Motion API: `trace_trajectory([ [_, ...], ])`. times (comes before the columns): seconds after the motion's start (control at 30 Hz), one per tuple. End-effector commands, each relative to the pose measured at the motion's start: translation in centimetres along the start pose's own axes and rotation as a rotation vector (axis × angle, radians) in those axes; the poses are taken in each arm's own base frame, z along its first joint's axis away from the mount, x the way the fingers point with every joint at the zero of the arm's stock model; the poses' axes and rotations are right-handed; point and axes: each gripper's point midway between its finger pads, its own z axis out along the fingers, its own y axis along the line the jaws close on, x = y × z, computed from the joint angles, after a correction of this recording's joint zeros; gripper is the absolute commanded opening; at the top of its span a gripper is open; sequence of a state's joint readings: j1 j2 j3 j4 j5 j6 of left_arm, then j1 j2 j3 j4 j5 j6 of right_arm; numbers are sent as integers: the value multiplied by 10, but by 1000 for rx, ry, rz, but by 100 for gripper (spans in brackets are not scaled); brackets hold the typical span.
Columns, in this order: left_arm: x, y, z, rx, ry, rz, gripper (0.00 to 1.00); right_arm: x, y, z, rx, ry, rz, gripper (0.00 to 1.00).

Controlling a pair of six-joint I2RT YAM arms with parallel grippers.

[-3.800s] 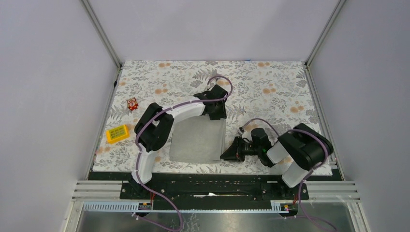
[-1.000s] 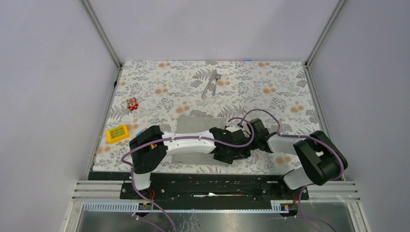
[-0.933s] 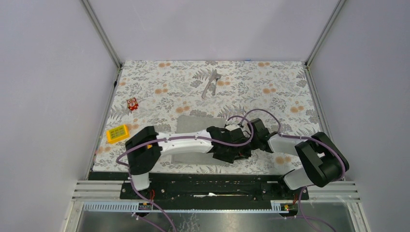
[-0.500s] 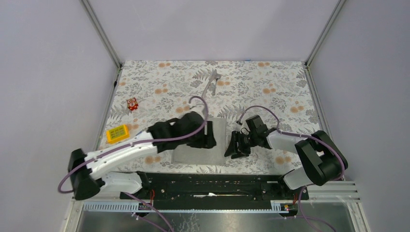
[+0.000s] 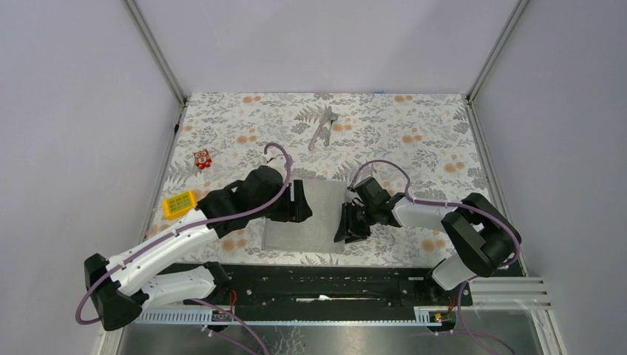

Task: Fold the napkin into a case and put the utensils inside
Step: Smooth out the lower triangle-folded napkin at the center of the board.

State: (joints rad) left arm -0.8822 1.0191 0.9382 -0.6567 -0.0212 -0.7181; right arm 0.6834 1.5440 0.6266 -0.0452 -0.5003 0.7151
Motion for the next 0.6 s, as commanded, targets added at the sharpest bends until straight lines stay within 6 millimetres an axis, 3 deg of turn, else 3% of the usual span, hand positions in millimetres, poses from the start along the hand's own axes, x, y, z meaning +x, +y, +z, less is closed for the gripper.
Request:
trace_trajectory([
  [0.0,-23,-11,-20,52,-67,51,69,-2,-38,2,220,-48,61,34],
  [0.2,-33,-9,-27,54,-103,54,70,-2,-45,-2,263,-48,49,13],
  [0.33,-37,-11,-25,63,-118,39,70,5,-70,-15,361,-26,37,6],
  [0.47,-36,-14,-19,82,-103,14,71,6,-89,-36,409,-36,-4,11],
  [0.57,-36,-9,-4,69,-82,-23,72,6,-73,-41,345,-16,-49,28],
])
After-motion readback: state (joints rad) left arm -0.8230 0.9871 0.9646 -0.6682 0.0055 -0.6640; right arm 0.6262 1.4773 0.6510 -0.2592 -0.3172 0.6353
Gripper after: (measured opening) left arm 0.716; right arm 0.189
